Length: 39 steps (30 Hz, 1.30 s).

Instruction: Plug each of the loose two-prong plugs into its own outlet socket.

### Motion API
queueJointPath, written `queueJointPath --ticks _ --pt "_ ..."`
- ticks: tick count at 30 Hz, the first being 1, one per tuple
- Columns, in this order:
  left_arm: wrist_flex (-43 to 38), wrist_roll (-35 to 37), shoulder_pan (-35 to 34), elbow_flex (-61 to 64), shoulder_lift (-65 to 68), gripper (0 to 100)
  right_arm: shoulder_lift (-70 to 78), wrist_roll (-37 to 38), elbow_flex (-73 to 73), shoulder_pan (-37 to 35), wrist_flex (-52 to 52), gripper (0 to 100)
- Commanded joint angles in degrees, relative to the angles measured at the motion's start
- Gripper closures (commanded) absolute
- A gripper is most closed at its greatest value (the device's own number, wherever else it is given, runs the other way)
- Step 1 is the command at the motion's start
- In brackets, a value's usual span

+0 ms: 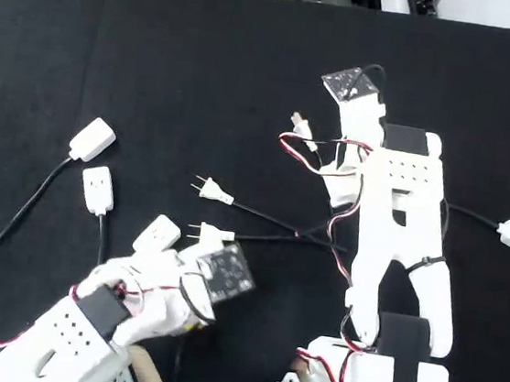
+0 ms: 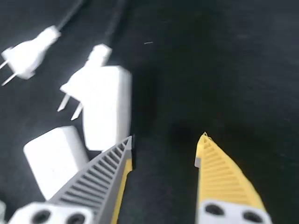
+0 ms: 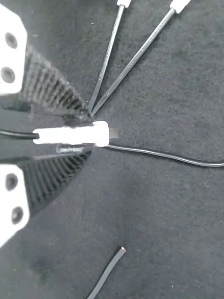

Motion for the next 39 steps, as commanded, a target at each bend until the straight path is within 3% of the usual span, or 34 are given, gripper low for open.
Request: queueJointPath --ticks 1,5,11,14,18,25,30,39 --pt "-0.4 0.9 4.4 -0.4 -0.3 78 -0.2 0.5 -2.7 0.4 -0.8 98.6" --pt "0.1 0.8 4.1 -1.1 -0.4 78 -0.2 0.5 -2.7 0.4 -0.8 98.6" --pt "-1.4 0.8 -10.2 -15.7 -0.4 78 -0.2 1.6 -2.7 0.4 -0.6 98.6" --pt "-11.2 1.1 -15.7 -17.3 0.3 78 -0.6 1.9 -1.9 0.4 -0.9 98.6" --pt "-26.5 1.2 -17.8 -7.5 0.4 78 -0.7 1.9 -1.8 0.4 -0.9 98.6" --pt "-39.6 -2.9 -20.0 10.5 0.4 78 -0.4 2.0 -1.8 0.4 -0.9 98.6" --pt "-38.5 -3.3 -21.7 12.9 0.2 78 -0.2 1.8 -1.8 0.4 -0.9 98.6" --pt "-17.2 -3.7 -9.9 5.8 -0.3 78 -0.3 1.9 -0.8 0.4 -2.1 98.6"
